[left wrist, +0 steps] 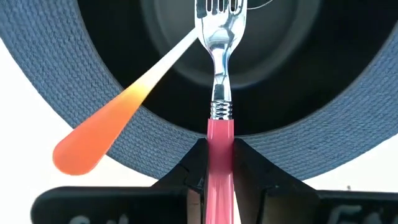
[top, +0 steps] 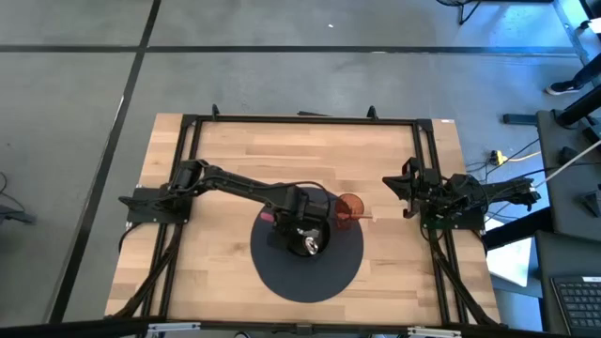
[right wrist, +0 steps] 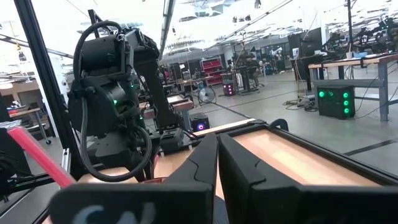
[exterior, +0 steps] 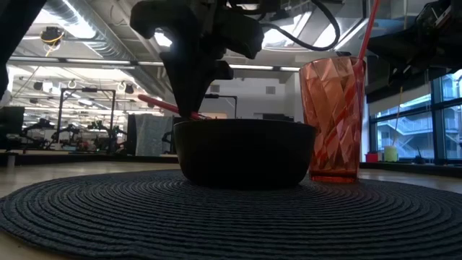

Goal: Pick & Place Utensil
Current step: Put the pink fork into the black bowl on the dark blue mat, then return to Home Position

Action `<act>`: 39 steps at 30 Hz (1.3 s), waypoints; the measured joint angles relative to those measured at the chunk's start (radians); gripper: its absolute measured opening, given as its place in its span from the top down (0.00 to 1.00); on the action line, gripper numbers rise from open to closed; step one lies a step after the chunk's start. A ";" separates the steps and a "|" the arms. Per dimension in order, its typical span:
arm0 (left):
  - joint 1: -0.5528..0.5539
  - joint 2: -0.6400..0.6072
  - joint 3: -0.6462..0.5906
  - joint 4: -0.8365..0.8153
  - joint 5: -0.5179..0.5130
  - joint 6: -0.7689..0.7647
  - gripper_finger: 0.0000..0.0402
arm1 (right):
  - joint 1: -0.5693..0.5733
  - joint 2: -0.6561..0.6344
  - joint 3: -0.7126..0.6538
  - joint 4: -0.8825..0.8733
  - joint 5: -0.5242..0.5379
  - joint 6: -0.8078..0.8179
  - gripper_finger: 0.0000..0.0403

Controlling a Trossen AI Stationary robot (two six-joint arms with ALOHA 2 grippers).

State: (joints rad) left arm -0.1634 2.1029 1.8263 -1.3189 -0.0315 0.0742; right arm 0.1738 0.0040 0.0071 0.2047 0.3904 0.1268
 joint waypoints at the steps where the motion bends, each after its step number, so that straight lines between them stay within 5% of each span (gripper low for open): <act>1: 0.000 0.000 0.000 0.002 0.000 0.000 0.91 | 0.000 0.000 0.000 0.000 0.000 0.000 0.96; 22: -0.010 0.000 0.000 0.018 -0.063 0.018 0.80 | 0.000 0.000 0.000 0.000 0.000 0.000 0.96; 27: -0.010 -0.015 0.048 -0.104 -0.105 0.001 0.81 | 0.000 0.000 0.000 0.000 0.000 0.000 0.96; 33: -0.009 -0.222 -0.006 -0.097 -0.132 -0.020 0.91 | 0.000 0.000 0.000 -0.010 0.000 -0.002 0.96; 39: 0.058 -0.607 -0.336 0.333 -0.067 0.148 0.99 | 0.001 0.000 0.000 -0.044 0.001 0.015 0.96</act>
State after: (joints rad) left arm -0.1056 1.4961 1.4901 -0.9860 -0.0989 0.2220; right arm 0.1745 0.0042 0.0071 0.1611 0.3912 0.1421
